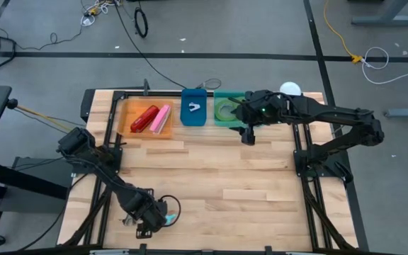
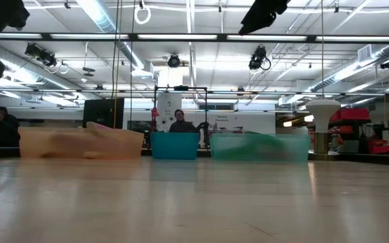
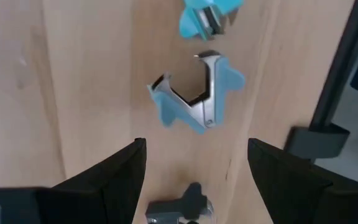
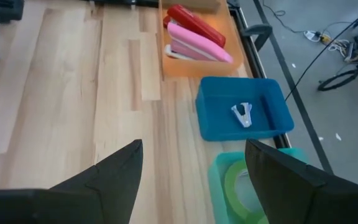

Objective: Pick and place Stapler, Stapler remover, tape
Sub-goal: Put the sky blue staple remover into the blue bin

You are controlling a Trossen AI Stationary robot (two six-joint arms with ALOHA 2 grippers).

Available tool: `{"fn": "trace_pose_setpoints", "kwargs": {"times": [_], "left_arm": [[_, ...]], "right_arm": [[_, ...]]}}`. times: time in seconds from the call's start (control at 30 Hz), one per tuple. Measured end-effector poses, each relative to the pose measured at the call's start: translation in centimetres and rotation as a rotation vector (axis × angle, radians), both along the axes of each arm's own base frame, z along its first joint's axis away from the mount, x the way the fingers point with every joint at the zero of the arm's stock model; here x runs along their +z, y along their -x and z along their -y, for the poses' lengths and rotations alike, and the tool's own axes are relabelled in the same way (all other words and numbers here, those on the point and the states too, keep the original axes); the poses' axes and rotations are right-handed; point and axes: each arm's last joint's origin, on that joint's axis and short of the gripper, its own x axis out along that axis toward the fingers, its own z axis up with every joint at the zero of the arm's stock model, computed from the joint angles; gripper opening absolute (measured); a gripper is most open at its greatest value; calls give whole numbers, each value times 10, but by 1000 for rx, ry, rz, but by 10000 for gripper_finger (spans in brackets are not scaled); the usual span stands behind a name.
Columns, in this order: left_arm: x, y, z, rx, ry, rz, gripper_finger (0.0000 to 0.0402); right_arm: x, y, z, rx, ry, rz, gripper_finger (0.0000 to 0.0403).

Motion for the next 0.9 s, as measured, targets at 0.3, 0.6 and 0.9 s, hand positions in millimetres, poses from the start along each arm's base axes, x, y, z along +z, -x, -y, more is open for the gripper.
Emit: {"fn": "trace_pose_setpoints", "kwargs": {"times": [0.3,0.6,0.9], "left_arm": [[0,2,-2,-117,-26,-1,279],[7,2,-17,-212,-158,64,279],[31,-5,-45,-234,-256,181,279]], "right_arm": [[1,3,0,-10,-12,1,282],[5,7,-5,38,26,6,282],[18,22,-22,65,71,47,282]]}}
